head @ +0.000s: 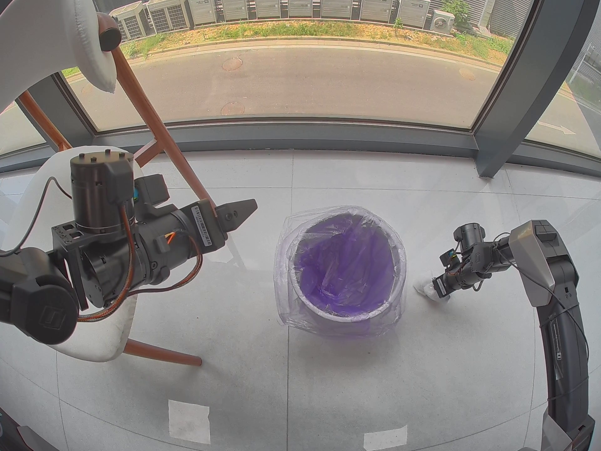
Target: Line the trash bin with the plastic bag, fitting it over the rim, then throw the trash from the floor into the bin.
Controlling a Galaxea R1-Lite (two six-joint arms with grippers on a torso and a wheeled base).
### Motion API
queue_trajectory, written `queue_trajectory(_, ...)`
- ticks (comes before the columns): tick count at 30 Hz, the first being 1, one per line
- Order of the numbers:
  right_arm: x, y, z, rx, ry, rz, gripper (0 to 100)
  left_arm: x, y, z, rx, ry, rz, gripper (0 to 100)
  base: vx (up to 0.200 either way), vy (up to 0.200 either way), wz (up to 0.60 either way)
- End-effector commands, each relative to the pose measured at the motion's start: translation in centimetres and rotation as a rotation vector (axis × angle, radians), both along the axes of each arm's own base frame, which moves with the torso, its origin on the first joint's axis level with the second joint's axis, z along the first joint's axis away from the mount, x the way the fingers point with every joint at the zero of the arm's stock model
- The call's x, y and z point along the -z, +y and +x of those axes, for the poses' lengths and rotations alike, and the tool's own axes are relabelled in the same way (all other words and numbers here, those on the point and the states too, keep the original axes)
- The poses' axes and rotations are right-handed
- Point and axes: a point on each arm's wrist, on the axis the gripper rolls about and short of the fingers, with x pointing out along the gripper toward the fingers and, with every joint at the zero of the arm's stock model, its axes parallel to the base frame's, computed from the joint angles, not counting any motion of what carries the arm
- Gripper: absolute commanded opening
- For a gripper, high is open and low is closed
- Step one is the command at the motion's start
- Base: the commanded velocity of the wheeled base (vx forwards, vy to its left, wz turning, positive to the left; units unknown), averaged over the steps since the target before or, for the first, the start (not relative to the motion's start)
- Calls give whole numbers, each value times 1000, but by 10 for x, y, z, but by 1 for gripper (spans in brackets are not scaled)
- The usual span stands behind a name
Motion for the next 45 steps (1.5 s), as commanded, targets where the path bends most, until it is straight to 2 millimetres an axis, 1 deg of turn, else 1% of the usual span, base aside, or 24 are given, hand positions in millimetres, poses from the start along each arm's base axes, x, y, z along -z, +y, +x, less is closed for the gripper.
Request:
queue_trajectory(1,-12,-5,2,9,-25,2,0,0,0,0,0,0,-1,100,0,0,0)
queue_trajectory(2,-37,-12,1,23,-52,7,0,0,0,0,-2,0,-1,100,0,0,0)
queue_trajectory(4,-69,-19,-4,32,-86,22,0,0,2,1,-9,-2,0,100,0,0,0)
queue_trajectory(6,-104,-25,-13,27,-131,65,0,-3,7,0,-22,-11,-5,100,0,0,0)
queue_trajectory(8,-142,-32,-29,25,-180,98,0,-4,11,0,-30,-13,-9,100,0,0,0)
queue_trajectory(10,-169,-40,-47,38,-216,100,0,-4,13,1,-40,-13,-8,100,0,0,0)
queue_trajectory(12,-190,-46,-73,34,-247,121,0,-5,14,1,-40,-16,-10,100,0,0,0)
queue_trajectory(15,-207,-46,-114,2,-272,194,0,-5,13,1,-40,-16,-9,100,0,0,0)
queue_trajectory(16,-209,-45,-121,-3,-274,204,0,-5,13,1,-40,-15,-8,100,0,0,0)
queue_trajectory(17,-215,-39,-142,-28,-288,235,0,-5,13,1,-40,-15,-8,100,0,0,0)
queue_trajectory(18,-217,-35,-151,-45,-297,250,0,-5,13,1,-40,-16,-9,100,0,0,0)
queue_trajectory(19,-217,-34,-154,-53,-301,255,0,-5,13,1,-40,-16,-9,100,0,0,0)
queue_trajectory(20,-219,-21,-166,-107,-339,276,0,-5,13,1,-40,-18,-9,100,0,0,0)
queue_trajectory(23,-216,3,-181,-160,-398,322,0,-5,14,0,-43,-16,-9,100,0,0,0)
queue_trajectory(26,-209,28,-190,-192,-429,391,0,-4,14,0,-43,-13,-8,100,0,0,0)
queue_trajectory(29,-207,46,-194,-244,-503,430,0,-5,14,0,-45,-17,-8,100,0,0,0)
queue_trajectory(31,-205,50,-198,-257,-515,441,0,-5,14,0,-45,-17,-8,100,0,0,0)
queue_trajectory(32,-199,56,-206,-271,-523,461,0,-4,14,0,-45,-15,-7,100,0,0,0)
queue_trajectory(35,-200,56,-221,-267,-563,497,0,-4,15,-1,-48,-14,-6,100,0,0,0)
queue_trajectory(37,-196,59,-232,-266,-548,525,0,-4,16,-2,-48,-15,-8,100,0,0,0)
queue_trajectory(40,-182,68,-250,-284,-488,557,0,-5,17,-2,-51,-16,-9,100,0,0,0)
queue_trajectory(41,-182,68,-250,-284,-488,557,0,-5,17,-2,-51,-16,-9,100,0,0,0)
queue_trajectory(43,-165,77,-258,-322,-435,587,0,-5,18,-1,-55,-17,-8,100,0,0,0)
queue_trajectory(45,-161,79,-257,-335,-433,592,0,-5,19,0,-57,-16,-9,100,0,0,0)
